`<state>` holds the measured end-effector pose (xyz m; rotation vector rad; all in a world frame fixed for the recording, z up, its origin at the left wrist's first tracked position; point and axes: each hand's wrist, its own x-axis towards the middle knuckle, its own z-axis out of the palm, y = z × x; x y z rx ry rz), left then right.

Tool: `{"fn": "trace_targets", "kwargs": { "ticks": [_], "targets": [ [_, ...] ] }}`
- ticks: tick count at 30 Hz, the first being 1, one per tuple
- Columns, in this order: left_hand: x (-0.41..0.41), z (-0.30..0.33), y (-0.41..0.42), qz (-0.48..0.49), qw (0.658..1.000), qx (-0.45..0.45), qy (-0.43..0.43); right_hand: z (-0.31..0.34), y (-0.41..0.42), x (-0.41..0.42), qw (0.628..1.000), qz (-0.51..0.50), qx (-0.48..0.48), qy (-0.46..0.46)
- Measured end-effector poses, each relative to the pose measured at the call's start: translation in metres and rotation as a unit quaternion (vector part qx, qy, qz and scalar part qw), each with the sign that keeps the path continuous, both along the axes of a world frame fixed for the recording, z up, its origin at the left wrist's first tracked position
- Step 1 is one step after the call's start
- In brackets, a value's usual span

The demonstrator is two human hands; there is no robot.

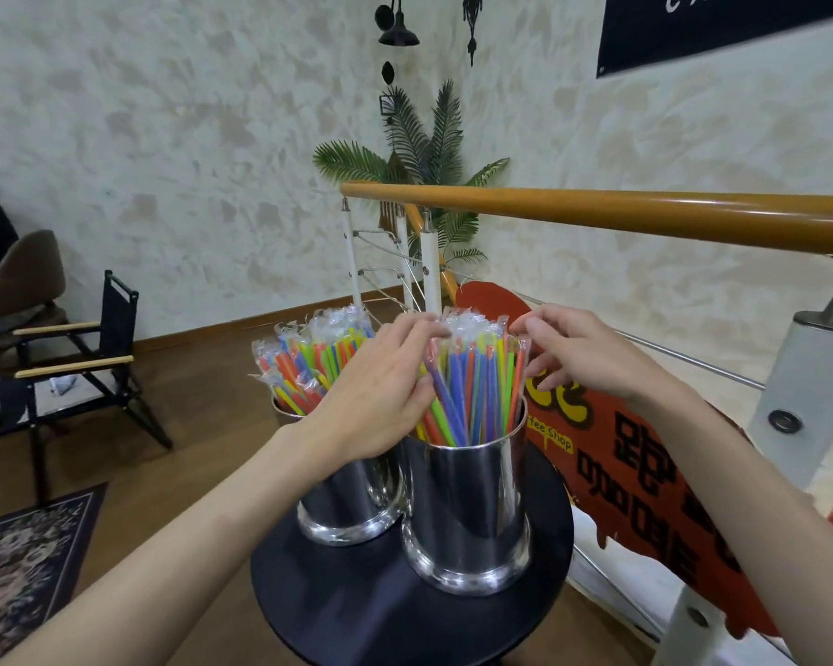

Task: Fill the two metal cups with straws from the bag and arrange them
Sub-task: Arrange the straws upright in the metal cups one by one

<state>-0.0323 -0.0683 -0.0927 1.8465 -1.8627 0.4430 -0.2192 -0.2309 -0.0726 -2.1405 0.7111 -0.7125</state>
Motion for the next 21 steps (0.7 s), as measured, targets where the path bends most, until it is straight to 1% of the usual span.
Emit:
{"fn": "trace_targets", "kwargs": {
  "ticks": [3,7,11,16,21],
  "targets": [
    [0.0,-0.002,-0.003,-0.002,0.999,-0.029,0.026,-0.004,-0.001,0.001,1.0,0.019,0.022,0.012],
    [-0.001,-0.01,-0.012,0.003,1.0,-0.015,0.027,-0.008,-0.004,0.0,0.998,0.051,0.029,0.029],
    [-0.001,-0.015,-0.02,-0.003,1.0,-0.008,-0.011,-0.008,-0.007,-0.006,0.997,0.07,0.035,0.026],
    [0.002,-0.01,-0.025,-0.009,0.997,-0.016,-0.074,-0.004,-0.013,-0.017,0.993,0.097,0.008,0.07],
    [0.001,-0.008,-0.021,0.035,0.983,-0.083,-0.162,-0.001,-0.011,-0.018,0.99,0.115,-0.009,0.078]
  ]
}}
